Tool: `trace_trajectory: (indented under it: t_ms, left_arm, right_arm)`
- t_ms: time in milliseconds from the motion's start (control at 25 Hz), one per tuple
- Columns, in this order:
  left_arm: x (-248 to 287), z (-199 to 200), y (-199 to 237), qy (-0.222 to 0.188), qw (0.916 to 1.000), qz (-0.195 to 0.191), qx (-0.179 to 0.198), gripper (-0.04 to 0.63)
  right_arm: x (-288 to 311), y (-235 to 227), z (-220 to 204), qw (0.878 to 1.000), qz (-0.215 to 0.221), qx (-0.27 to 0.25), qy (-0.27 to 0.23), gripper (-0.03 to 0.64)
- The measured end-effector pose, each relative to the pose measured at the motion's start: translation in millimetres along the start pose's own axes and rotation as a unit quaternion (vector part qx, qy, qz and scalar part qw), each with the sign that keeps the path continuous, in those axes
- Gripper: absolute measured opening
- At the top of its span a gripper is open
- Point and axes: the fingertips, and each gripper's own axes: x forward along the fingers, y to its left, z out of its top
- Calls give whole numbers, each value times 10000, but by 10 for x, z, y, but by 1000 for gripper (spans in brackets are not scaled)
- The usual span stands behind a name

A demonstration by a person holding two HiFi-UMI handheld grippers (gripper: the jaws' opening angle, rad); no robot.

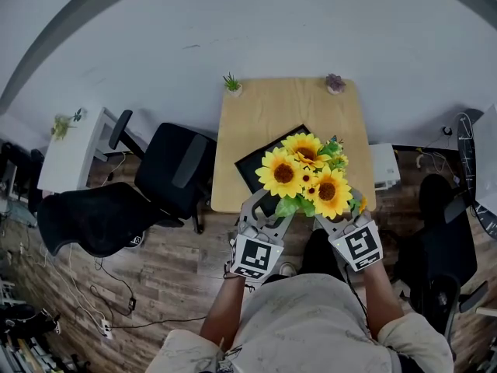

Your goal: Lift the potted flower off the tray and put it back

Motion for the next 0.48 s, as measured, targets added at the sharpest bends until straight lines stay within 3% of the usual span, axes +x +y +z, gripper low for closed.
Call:
trace_trajectory:
  t_ms: [480]
  left_arm:
    - [-100, 393, 98, -377, 9989, 124, 260, 242]
  right_arm:
    - [-127, -65, 331, 9995, -123, -152, -256, 267]
